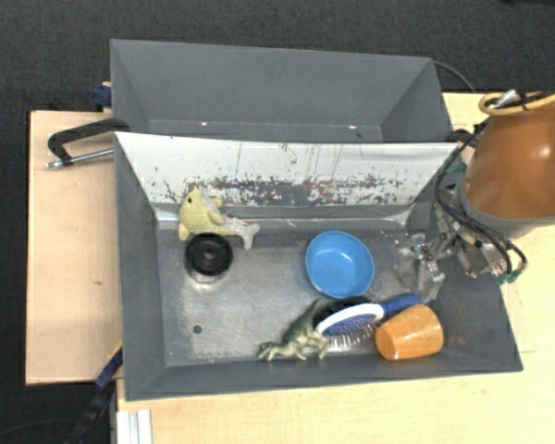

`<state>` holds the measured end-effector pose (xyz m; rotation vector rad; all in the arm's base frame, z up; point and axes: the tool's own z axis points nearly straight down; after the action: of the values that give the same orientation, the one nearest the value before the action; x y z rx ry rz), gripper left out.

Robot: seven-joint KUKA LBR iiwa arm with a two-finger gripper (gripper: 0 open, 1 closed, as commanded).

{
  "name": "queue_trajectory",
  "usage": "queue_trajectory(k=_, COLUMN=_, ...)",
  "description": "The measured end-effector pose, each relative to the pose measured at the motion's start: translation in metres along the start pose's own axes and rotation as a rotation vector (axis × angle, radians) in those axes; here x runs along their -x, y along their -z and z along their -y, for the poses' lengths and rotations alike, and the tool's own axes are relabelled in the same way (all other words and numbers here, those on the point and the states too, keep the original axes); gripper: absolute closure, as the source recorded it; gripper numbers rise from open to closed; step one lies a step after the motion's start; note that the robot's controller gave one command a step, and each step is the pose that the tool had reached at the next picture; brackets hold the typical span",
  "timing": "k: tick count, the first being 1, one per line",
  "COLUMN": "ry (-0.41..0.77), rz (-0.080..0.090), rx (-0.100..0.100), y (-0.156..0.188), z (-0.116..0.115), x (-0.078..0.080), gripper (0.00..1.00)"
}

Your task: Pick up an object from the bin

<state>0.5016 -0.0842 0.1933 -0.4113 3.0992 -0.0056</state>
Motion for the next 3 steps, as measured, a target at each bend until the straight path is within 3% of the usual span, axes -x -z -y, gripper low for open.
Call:
queue_trajectory(k=1, ry=0.001, rz=-0.008, rx=0.004, y=-0.005, z=-0.001, x=-0.002, gripper=0.00)
queue_trajectory(k=2, ry=0.095, rz=-0.019, rx=0.012, y=-0.107, z=-0.031, x=0.006, gripper=0.00)
queue_trajectory(k=3, ry=0.094, rz=-0.004, rx=0.005, y=-0.101, z=-0.029, x=0.009, gripper=1.00)
